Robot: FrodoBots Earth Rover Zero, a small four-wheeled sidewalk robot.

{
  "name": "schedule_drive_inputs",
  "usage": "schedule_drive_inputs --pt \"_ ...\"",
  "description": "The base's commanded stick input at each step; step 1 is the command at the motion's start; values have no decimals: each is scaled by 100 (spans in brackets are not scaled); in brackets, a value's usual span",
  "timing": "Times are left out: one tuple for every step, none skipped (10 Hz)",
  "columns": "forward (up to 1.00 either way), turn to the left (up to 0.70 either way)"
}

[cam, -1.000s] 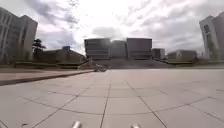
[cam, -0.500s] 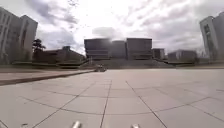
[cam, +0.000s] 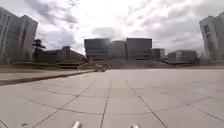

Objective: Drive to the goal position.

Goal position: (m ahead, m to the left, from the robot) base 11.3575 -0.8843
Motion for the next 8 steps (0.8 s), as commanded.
schedule_drive_inputs --pt "6 0" --pt "6 0" --pt "6 0" --pt "6 0" --pt "6 0" --pt "6 0" --pt "6 0" --pt "6 0"
